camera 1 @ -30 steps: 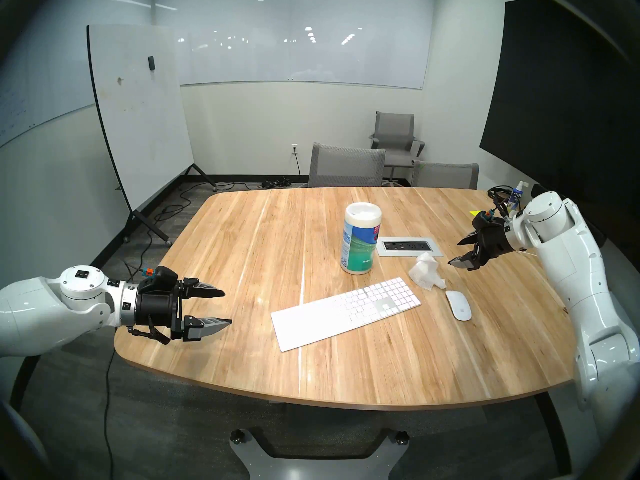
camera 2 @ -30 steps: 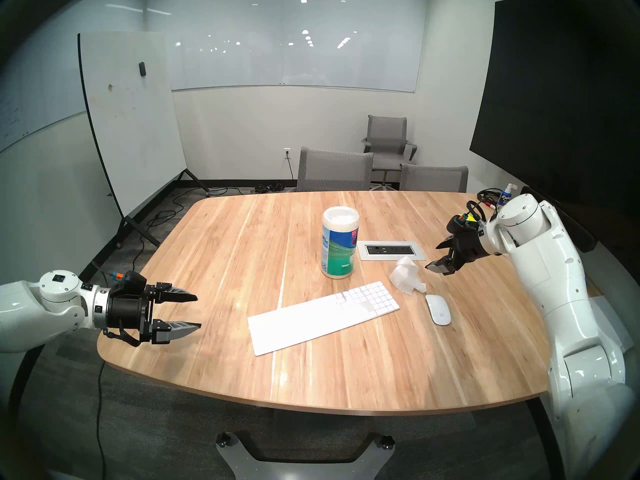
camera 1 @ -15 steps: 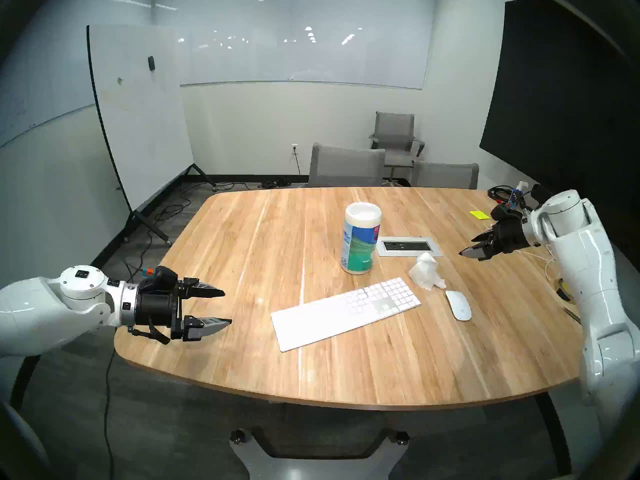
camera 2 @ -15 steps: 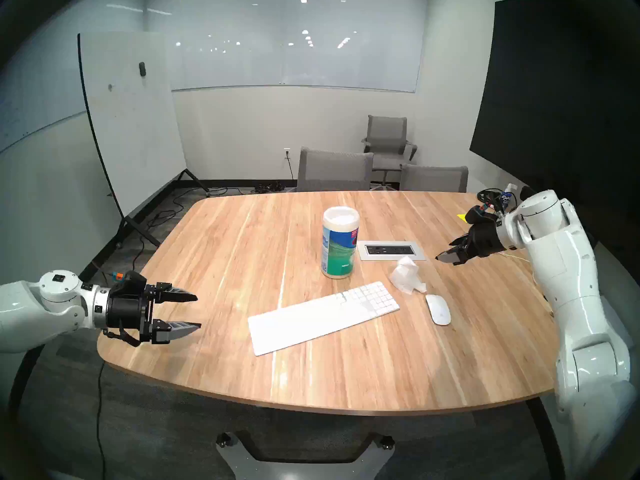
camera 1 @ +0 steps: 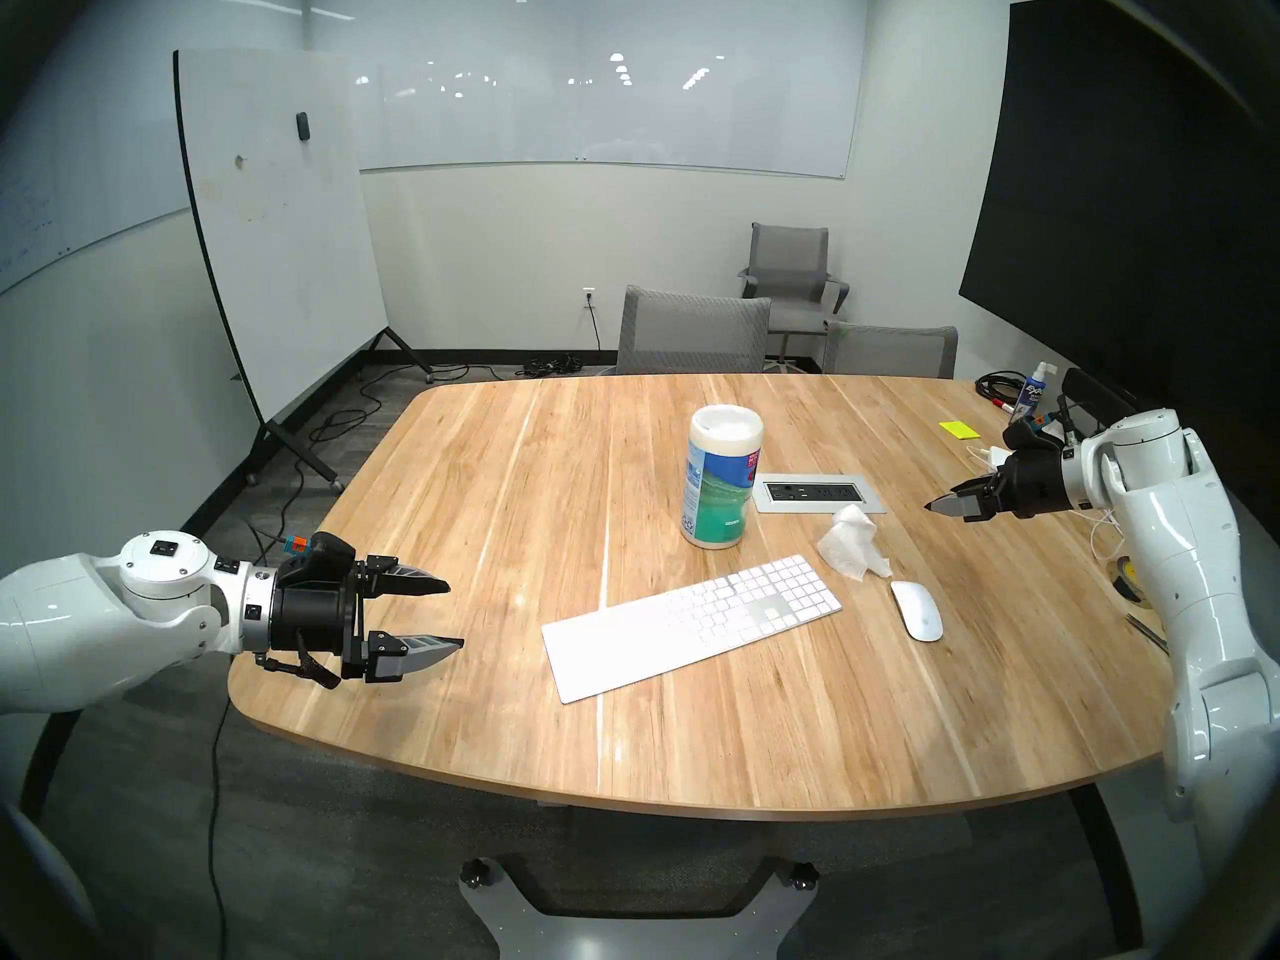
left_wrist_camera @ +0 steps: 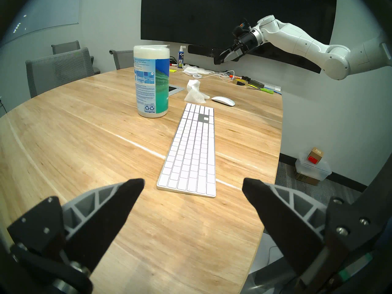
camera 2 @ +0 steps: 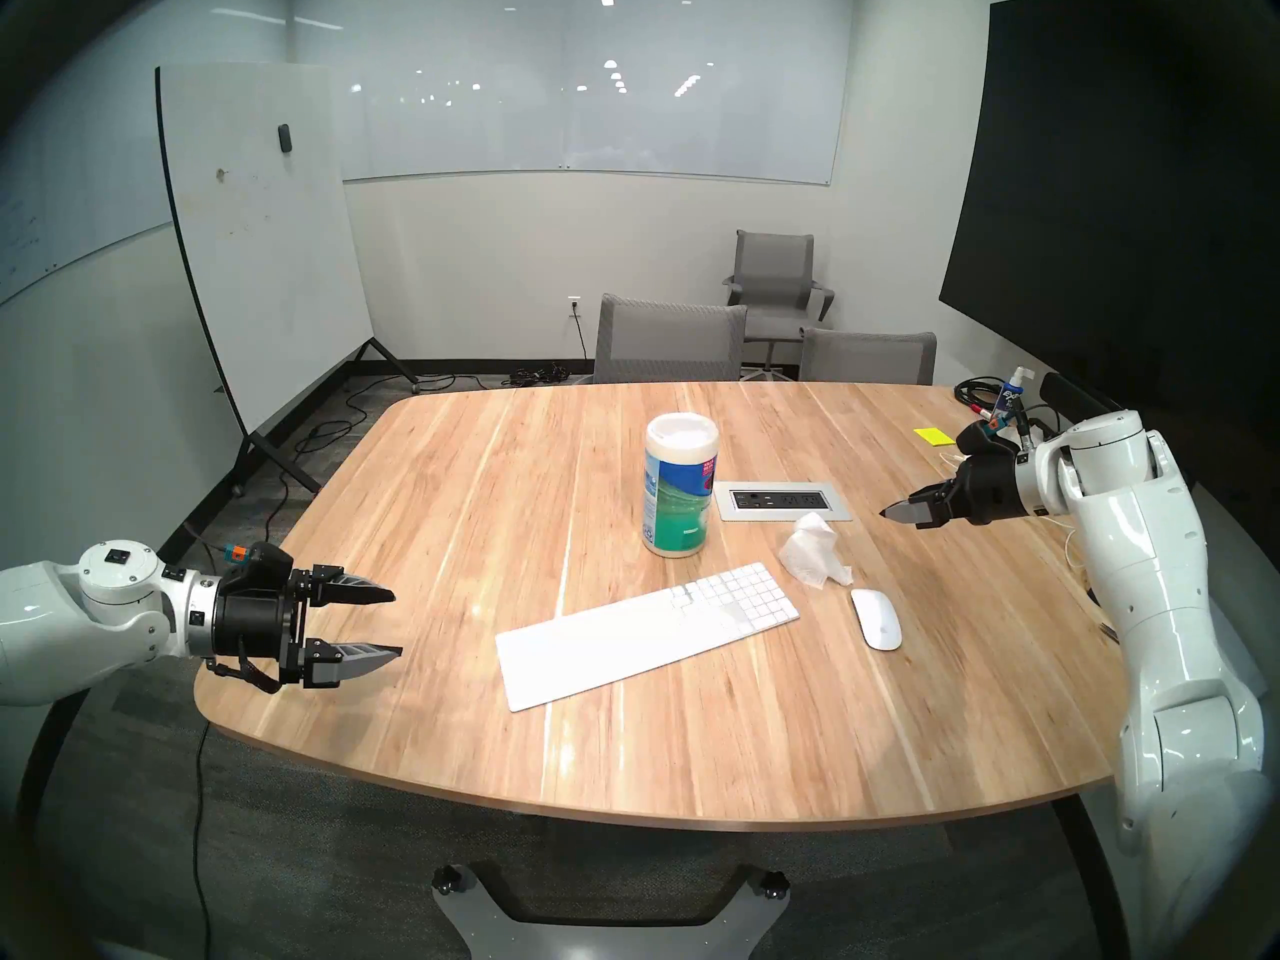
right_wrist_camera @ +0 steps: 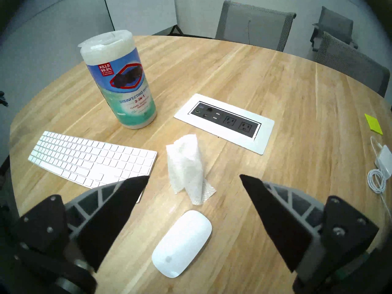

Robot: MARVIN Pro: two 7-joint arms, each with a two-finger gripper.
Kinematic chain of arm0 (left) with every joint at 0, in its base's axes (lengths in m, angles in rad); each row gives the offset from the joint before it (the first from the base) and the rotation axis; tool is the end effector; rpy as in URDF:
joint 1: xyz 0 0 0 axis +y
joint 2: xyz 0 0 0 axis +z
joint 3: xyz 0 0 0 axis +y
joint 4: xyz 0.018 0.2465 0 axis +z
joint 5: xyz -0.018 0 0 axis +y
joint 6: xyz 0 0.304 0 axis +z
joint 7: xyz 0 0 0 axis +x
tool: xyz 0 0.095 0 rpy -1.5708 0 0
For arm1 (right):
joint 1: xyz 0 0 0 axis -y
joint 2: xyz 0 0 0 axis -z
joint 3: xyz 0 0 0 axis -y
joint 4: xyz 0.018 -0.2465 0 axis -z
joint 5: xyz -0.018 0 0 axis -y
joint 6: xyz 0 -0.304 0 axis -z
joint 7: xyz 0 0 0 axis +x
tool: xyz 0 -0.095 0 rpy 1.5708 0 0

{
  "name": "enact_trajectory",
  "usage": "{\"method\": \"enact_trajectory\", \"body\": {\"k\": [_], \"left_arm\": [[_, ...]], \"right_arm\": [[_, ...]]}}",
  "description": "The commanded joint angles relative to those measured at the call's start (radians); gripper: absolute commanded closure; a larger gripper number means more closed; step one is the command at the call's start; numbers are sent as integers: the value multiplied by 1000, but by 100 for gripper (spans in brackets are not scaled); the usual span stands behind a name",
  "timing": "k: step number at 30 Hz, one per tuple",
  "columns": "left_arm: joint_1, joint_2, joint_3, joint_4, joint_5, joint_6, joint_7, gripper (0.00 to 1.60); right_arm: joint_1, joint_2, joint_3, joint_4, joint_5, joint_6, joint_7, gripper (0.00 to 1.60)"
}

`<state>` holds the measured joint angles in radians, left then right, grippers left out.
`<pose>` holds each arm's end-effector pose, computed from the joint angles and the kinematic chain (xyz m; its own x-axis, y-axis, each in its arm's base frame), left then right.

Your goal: Wipe the keyboards and mice with a disinfecting wipe, then set the wipe down

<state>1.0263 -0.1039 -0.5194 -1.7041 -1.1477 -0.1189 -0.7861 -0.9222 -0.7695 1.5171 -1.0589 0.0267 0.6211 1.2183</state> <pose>0.3288 0.1151 -0.2137 0.2702 -0.3241 0.9066 -0.8837 -0.4572 0.0999 0.4563 -0.2420 -0.1318 0.5551 0.3231 0.7664 0.5538 -0.8311 -0.0508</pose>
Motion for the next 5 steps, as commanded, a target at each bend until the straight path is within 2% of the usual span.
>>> {"method": "enact_trajectory", "body": {"k": [1,5], "left_arm": [[-10,0,-10,-3,-5,-4,1,0],[-10,0,-10,-3,-5,-4,1,0]], "right_arm": [[15,29,-9,-14,43,-5,115,0],[16,36,-21,-14,58,-5,108,0]]}}
